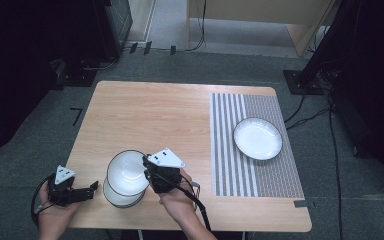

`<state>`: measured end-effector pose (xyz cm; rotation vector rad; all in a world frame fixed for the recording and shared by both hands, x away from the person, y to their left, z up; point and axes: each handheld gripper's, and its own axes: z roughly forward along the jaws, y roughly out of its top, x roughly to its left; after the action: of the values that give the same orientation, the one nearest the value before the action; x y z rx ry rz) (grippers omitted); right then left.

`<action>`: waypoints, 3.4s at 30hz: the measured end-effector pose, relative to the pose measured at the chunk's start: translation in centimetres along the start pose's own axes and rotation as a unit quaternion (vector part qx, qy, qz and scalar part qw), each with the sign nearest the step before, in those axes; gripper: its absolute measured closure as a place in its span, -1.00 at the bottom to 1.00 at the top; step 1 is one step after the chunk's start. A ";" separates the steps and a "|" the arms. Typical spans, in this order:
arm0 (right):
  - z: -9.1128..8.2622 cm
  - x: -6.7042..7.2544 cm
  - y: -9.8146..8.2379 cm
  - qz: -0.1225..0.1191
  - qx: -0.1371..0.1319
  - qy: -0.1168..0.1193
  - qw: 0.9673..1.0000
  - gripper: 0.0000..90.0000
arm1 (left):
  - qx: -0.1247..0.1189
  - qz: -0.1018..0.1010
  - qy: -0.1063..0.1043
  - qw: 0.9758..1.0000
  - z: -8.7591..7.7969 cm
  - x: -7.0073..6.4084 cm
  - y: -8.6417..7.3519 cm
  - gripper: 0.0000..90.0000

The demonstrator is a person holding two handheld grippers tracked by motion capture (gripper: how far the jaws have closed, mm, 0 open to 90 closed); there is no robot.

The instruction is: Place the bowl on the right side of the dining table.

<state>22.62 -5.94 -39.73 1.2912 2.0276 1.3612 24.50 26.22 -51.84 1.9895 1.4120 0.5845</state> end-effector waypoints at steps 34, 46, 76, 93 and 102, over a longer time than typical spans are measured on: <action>-0.9 -2.0 0.0 0.008 -0.010 -0.033 0.999 0.86 | -0.001 0.000 0.000 1.000 0.0 0.0 0.0 -1.00; -0.9 -2.7 -0.1 0.010 -0.009 -0.042 0.999 0.86 | -0.001 -0.001 0.001 1.000 0.0 0.0 0.0 -1.00; -1.7 -4.6 -0.4 0.027 -0.016 -0.062 0.998 0.86 | -0.008 -0.004 0.004 1.000 0.0 0.1 0.1 -0.89; -2.1 -5.5 -0.6 0.033 -0.018 -0.073 0.997 0.86 | -0.006 -0.006 -0.008 1.000 0.0 0.2 0.1 -0.92; -2.2 -5.9 -0.9 0.035 -0.017 -0.075 0.996 0.86 | -0.001 0.001 -0.010 1.000 0.1 0.0 0.1 -1.00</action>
<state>23.66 -12.18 -40.51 1.4174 1.8682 1.2820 24.65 26.19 -51.83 1.9899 1.3966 0.5662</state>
